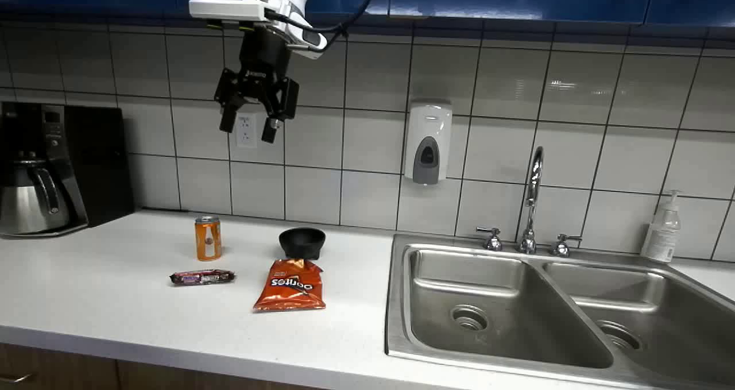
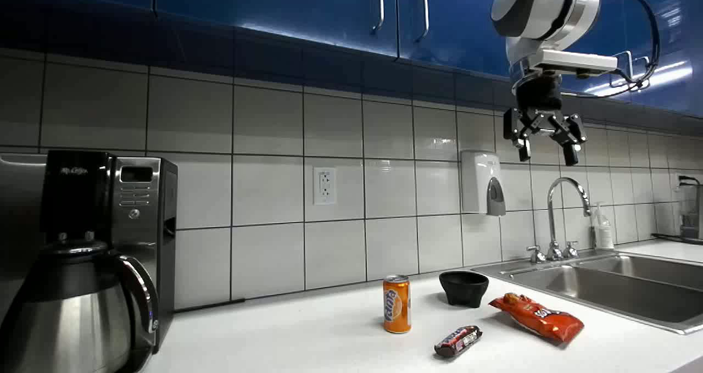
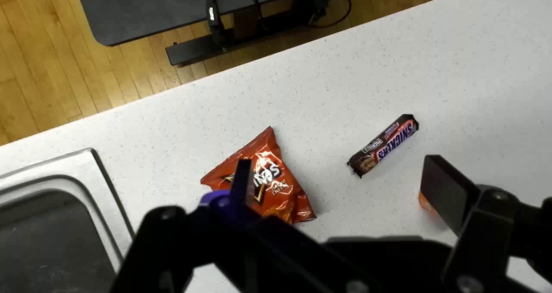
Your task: Put the chocolate bar inside the black bowl
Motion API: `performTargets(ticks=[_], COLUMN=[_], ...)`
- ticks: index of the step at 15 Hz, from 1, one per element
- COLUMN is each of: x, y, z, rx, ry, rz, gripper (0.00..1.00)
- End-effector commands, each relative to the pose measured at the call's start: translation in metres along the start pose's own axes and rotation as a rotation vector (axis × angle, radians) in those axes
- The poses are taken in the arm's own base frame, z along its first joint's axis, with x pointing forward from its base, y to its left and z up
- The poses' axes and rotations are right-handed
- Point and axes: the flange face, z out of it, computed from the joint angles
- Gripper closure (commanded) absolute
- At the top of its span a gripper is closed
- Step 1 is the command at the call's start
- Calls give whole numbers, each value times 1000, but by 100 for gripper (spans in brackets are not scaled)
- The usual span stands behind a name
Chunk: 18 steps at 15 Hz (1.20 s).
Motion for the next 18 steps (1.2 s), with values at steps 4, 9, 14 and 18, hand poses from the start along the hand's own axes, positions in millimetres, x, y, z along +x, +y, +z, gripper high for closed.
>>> performTargets(ticks=[4, 9, 14, 18], x=[0, 1, 0, 5], y=[0, -7, -22, -38], z=[0, 15, 39, 57], rx=[0, 3, 35, 75], ry=[-1, 3, 25, 55], rz=[0, 16, 126, 204], gripper=[0, 0, 0, 0])
